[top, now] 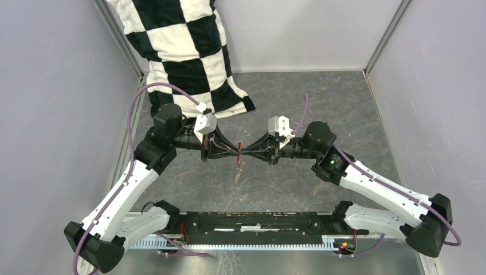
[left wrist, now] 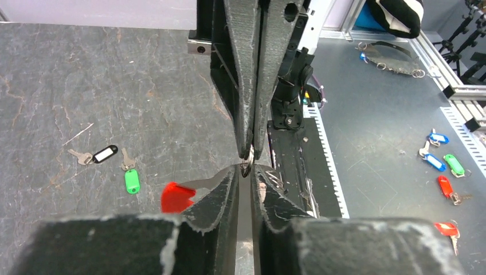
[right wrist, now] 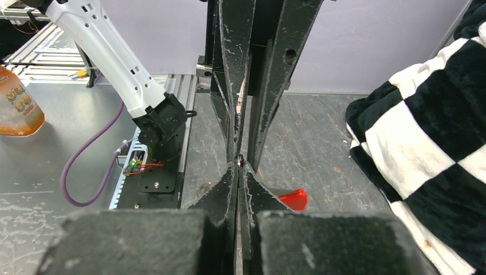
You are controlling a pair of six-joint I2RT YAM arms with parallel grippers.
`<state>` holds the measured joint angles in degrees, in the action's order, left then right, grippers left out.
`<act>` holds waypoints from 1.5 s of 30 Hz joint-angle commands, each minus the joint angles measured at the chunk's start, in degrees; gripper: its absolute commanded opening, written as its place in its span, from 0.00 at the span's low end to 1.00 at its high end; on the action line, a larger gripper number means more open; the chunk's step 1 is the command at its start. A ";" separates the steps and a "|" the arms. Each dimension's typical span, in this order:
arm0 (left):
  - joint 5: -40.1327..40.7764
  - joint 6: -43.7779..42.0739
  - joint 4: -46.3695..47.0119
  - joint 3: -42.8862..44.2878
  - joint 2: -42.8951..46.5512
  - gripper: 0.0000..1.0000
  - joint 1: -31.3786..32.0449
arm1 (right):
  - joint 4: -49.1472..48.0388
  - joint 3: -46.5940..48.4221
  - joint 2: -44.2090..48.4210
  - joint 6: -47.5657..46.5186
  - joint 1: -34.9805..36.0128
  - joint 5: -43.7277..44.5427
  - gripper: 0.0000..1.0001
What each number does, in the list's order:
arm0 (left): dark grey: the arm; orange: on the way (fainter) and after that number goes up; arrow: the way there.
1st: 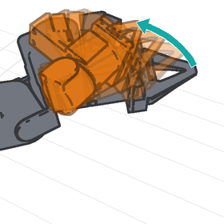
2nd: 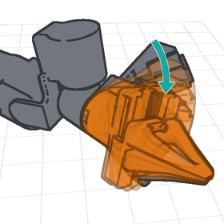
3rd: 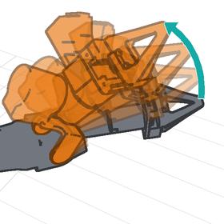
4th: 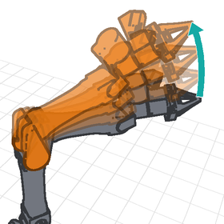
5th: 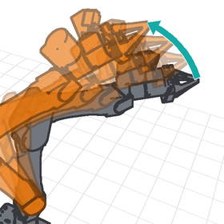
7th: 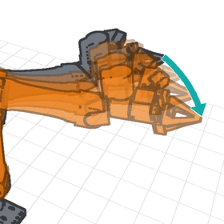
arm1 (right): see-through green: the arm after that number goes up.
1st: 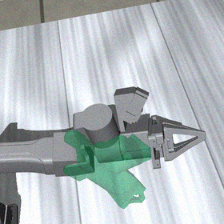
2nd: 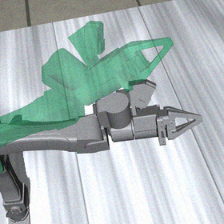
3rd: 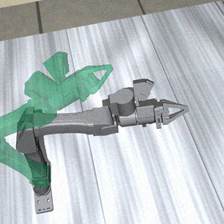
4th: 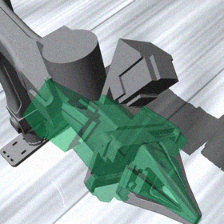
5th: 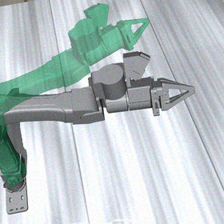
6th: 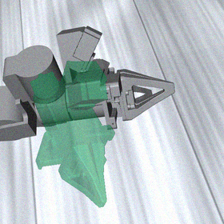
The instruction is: Put the keys on the keyring
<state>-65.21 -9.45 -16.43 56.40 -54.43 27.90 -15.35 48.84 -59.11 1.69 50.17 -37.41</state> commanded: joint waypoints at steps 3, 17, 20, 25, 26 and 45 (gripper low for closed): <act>-2.55 -3.20 -1.68 0.38 0.74 0.16 0.31 | -1.74 1.46 -0.16 0.65 -0.14 -1.44 0.00; -1.76 -9.28 -7.09 0.90 0.47 0.02 0.63 | 7.37 7.21 -2.67 -0.42 -0.16 -1.39 0.01; -2.06 -8.78 -7.41 0.58 0.76 0.19 0.58 | 5.36 6.22 -1.55 0.05 -0.15 -0.33 0.01; -2.08 -8.29 -7.42 0.30 0.95 0.23 0.68 | 4.02 6.00 -1.74 1.27 -0.16 -0.97 0.01; -2.18 -8.30 -7.47 0.29 0.89 0.22 0.71 | 3.86 6.00 -1.89 1.49 -0.16 -1.21 0.01; -0.57 1.02 1.48 -1.55 2.13 0.20 0.67 | 0.41 3.81 -1.91 4.10 -0.18 -1.53 0.01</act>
<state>-66.00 -11.90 -18.20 55.22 -53.54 28.27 -10.74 52.82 -61.93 4.75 50.02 -38.61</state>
